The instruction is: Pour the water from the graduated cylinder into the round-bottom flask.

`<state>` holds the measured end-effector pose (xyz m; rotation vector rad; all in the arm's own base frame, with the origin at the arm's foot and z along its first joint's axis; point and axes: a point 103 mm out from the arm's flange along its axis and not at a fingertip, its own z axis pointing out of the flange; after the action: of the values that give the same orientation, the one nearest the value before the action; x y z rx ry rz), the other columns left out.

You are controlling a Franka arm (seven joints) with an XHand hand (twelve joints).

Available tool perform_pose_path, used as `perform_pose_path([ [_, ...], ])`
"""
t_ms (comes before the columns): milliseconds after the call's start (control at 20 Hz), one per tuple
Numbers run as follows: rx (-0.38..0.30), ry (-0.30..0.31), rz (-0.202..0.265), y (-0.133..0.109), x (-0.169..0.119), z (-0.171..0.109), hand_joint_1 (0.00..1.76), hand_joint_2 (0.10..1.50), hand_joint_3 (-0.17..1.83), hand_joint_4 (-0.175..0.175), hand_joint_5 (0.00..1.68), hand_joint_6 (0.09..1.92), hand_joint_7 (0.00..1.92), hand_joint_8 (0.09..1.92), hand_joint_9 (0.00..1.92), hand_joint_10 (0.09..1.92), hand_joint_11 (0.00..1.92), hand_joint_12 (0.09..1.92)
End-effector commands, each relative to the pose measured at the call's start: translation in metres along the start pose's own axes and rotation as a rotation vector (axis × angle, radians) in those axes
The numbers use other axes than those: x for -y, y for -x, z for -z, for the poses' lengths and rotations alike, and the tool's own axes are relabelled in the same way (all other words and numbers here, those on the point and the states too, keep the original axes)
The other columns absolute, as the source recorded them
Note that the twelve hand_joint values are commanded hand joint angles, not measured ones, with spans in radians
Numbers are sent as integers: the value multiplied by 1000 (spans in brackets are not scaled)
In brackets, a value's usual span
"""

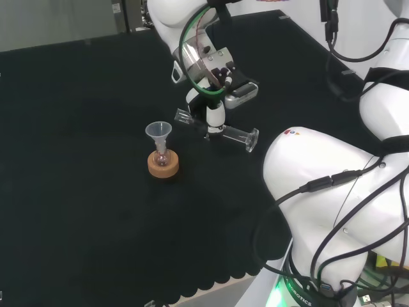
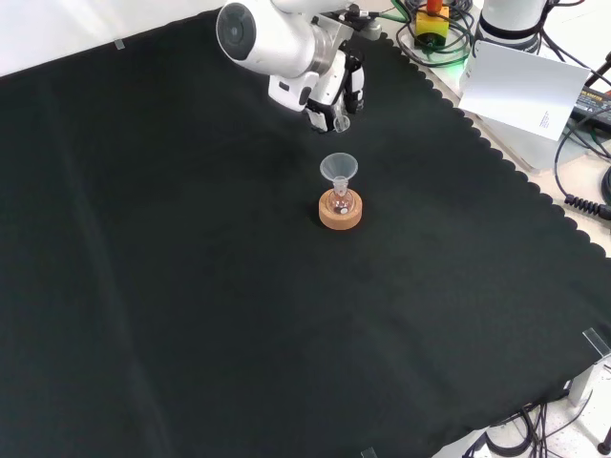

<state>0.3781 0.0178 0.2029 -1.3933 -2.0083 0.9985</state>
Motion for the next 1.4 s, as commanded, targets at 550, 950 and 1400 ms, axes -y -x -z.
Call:
perform_pose_path([
  [550, 57, -121, -44, -13, -9, 12, 1385, 1085, -1, -175, 976, 983, 879, 1072, 1162, 832, 1126, 859],
  [950, 81, -146, -59, -17, -8, 19, 1385, 1085, 0, -175, 977, 983, 879, 1072, 1162, 831, 1128, 856],
  [1400, 96, -197, -97, -20, -8, 25, 1385, 1085, 0, -175, 977, 983, 879, 1072, 1162, 831, 1130, 853],
])
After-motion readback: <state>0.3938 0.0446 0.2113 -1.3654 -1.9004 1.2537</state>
